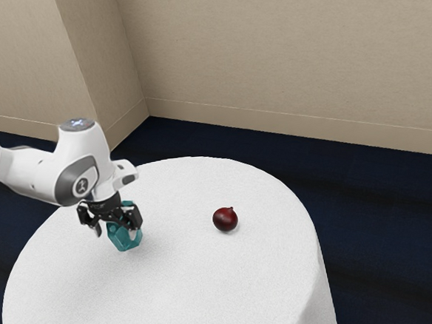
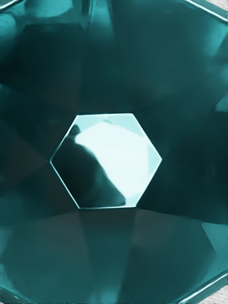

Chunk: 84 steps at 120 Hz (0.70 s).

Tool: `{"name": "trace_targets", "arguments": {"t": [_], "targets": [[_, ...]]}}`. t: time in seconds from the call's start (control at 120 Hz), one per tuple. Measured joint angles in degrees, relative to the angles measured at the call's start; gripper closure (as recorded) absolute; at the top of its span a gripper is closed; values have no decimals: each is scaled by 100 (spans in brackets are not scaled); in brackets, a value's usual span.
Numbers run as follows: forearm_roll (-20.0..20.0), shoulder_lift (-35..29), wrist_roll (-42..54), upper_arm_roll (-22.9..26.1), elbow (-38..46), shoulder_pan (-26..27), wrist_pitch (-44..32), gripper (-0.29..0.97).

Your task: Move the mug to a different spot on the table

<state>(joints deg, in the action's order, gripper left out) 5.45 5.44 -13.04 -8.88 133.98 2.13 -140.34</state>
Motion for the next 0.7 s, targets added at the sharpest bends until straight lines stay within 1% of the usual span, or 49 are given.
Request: {"name": "trace_targets", "arguments": {"t": [0.208,0.542,0.642,0.7], "targets": [[-47,129,96,0,-1,0,-172,2],[-152,63,180,0,131,-1,-267,4],[-190,50,194,0,161,-3,-273,6],[-199,38,203,0,164,-2,-274,13]]}}
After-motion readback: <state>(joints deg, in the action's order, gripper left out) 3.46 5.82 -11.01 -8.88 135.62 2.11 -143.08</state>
